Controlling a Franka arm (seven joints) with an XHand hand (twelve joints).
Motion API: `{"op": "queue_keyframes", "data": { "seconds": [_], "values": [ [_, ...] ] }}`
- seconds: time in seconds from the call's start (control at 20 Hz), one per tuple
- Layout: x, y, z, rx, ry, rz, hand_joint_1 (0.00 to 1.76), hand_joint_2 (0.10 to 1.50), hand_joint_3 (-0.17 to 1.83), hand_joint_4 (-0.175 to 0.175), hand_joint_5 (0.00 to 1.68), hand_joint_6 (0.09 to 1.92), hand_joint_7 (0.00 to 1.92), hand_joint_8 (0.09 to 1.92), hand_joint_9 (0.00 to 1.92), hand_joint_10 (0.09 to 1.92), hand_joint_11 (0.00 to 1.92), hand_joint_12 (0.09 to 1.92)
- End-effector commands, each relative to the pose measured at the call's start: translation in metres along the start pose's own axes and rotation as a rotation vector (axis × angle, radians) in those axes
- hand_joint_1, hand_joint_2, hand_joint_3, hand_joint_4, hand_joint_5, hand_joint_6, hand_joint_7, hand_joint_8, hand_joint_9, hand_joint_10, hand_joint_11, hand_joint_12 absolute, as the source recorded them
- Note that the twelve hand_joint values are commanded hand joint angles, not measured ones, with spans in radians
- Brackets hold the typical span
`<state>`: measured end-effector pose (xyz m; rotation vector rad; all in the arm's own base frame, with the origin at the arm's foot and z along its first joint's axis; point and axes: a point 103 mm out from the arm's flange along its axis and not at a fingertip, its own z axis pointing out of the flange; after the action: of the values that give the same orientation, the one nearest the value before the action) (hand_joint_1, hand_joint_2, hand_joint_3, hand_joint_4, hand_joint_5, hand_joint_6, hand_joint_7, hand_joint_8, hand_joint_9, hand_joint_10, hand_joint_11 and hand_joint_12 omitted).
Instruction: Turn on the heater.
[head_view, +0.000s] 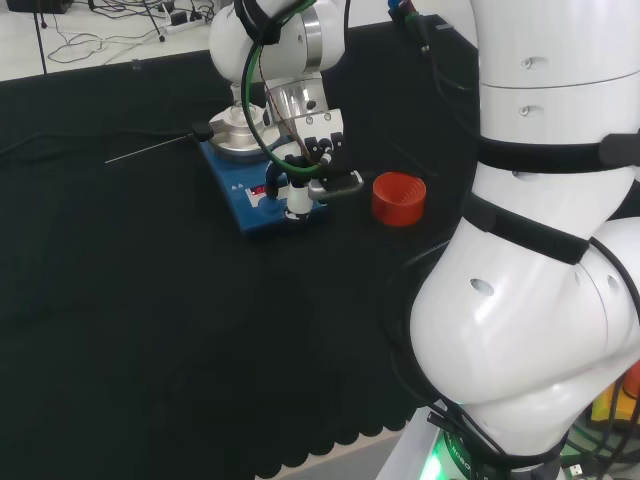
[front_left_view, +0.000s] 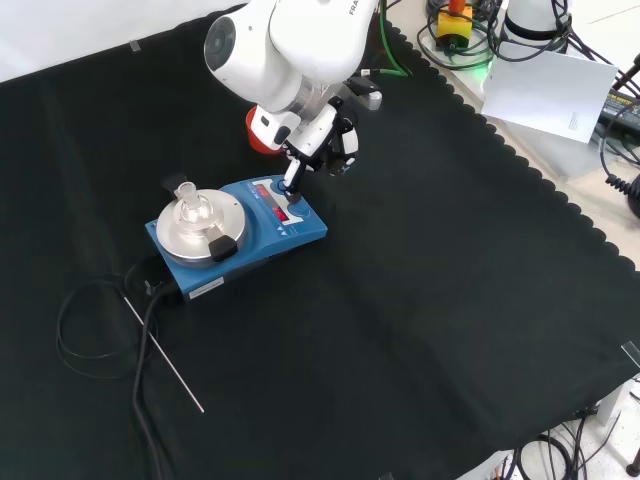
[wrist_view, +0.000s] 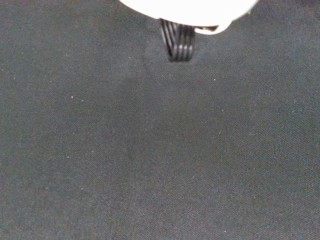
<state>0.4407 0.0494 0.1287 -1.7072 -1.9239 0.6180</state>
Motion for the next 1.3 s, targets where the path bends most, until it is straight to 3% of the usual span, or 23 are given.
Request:
{"op": "queue_keyframes", "data": {
  "seconds": [0.05,0.35,1.3],
  "values": [
    [0.001,0.001,0.001,0.003,-0.004,0.006,1.4,0.68,1.02,-0.05,0.26,0.64,1.53,1.61,1.62,1.41,1.1,1.26],
    [-0.012,0.001,0.003,0.01,0.004,0.006,1.4,0.68,1.02,-0.05,0.26,0.64,1.53,1.61,1.62,1.41,1.1,1.26],
    [-0.002,0.004,0.006,0.018,0.002,0.008,1.4,0.68,1.02,-0.05,0.27,0.65,1.53,1.61,1.62,1.41,1.1,1.26]
  ]
}}
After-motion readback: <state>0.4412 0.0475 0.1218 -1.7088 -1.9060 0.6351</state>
